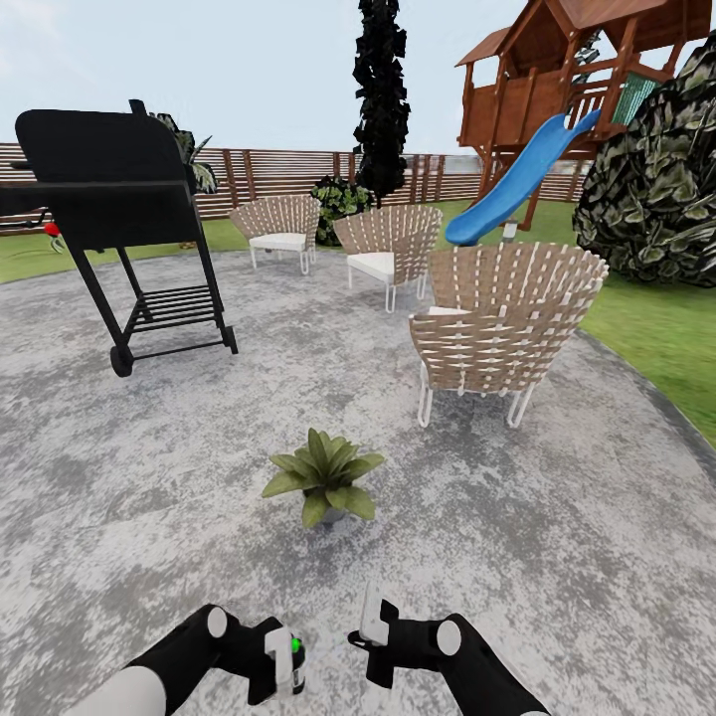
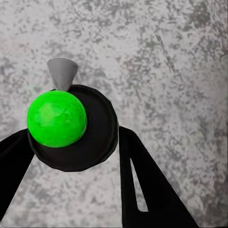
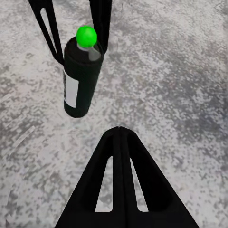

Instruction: Pick up the pesticide atomizer in the garden and spray insectifuge to fully cover both potted plants in the garden.

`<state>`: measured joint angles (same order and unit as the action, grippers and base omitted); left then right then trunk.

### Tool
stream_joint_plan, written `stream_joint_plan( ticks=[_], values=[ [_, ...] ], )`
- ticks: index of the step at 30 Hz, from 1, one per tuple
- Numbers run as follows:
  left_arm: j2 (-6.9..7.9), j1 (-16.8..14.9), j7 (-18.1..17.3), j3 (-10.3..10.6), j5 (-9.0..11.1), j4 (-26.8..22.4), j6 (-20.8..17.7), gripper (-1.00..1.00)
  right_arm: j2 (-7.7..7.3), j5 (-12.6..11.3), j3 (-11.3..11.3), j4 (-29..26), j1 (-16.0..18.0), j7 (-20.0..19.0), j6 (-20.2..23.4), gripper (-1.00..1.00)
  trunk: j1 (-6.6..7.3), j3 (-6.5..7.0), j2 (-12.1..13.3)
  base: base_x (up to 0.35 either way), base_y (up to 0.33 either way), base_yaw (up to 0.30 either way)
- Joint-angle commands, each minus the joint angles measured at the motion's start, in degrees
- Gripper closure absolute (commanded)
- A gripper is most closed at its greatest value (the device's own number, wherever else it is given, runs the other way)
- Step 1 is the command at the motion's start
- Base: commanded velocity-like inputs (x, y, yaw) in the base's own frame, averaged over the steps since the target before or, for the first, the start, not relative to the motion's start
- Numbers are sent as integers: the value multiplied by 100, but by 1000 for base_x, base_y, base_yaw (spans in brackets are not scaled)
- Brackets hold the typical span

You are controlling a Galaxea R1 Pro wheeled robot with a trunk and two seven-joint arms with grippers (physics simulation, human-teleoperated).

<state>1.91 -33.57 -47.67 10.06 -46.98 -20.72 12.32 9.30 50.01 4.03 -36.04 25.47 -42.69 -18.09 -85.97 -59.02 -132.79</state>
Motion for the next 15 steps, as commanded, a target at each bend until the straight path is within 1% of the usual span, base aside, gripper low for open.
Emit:
stream_joint_plan(
  ticks=[1, 2, 3, 4, 5, 7, 8, 10, 12, 13, 14, 15],
  values=[
    [116, 6, -7, -8, -20, -11, 45, 100, 2, 54, -7, -4, 1, -2, -34, 100, 1, -5, -2, 0, 0, 0],
    [218, 10, -7, -10, -20, -11, 54, 100, -1, 54, -7, -3, 1, -2, -35, 100, 1, -5, -2, 0, 0, 0],
    [318, 18, -6, -14, -17, -11, 63, 100, -3, 53, -7, 0, 1, -2, -36, -100, 1, -5, -2, 0, 0, 0],
    [459, 26, 1, -17, -18, -11, 60, 100, -8, 51, -7, 4, 1, -2, -36, -100, 1, -5, -2, 0, 0, 0],
    [548, 29, 31, -22, -16, -11, 60, 100, -11, 49, -9, 9, 1, -2, -37, -100, 1, -5, -2, 0, 0, 0],
    [707, 35, 156, -27, -4, -8, 72, 100, -19, 46, -13, 19, 1, 2, -37, -100, 1, -5, -2, 0, 0, 0],
    [747, 36, 189, -27, 0, -7, 78, 100, -20, 46, -15, 22, 1, 3, -37, -100, 1, -5, -2, 0, 0, 0],
    [923, 43, 330, -34, 21, -7, 94, 100, -23, 52, -40, 41, 1, 25, -39, -100, 1, -5, -2, 0, 0, 0],
    [1037, 44, 432, -46, 38, -4, 92, 100, -43, 63, -58, 46, 1, 55, -43, -100, 1, -5, -2, 0, 0, 0],
    [1082, 44, 528, -84, 55, -4, 87, 100, -61, 66, -71, 46, 1, 76, -44, -100, 1, -5, -2, 0, 0, 0],
    [1111, 44, 670, -182, 110, -1, 82, 100, -106, 61, -116, 47, 1, 130, -45, -100, 1, -5, -2, 0, 0, 0],
    [1133, 44, 954, -468, 274, 6, 71, 100, -260, 42, -340, 63, 1, 298, -45, -100, 1, -5, -2, 0, 0, 0]
  ],
)
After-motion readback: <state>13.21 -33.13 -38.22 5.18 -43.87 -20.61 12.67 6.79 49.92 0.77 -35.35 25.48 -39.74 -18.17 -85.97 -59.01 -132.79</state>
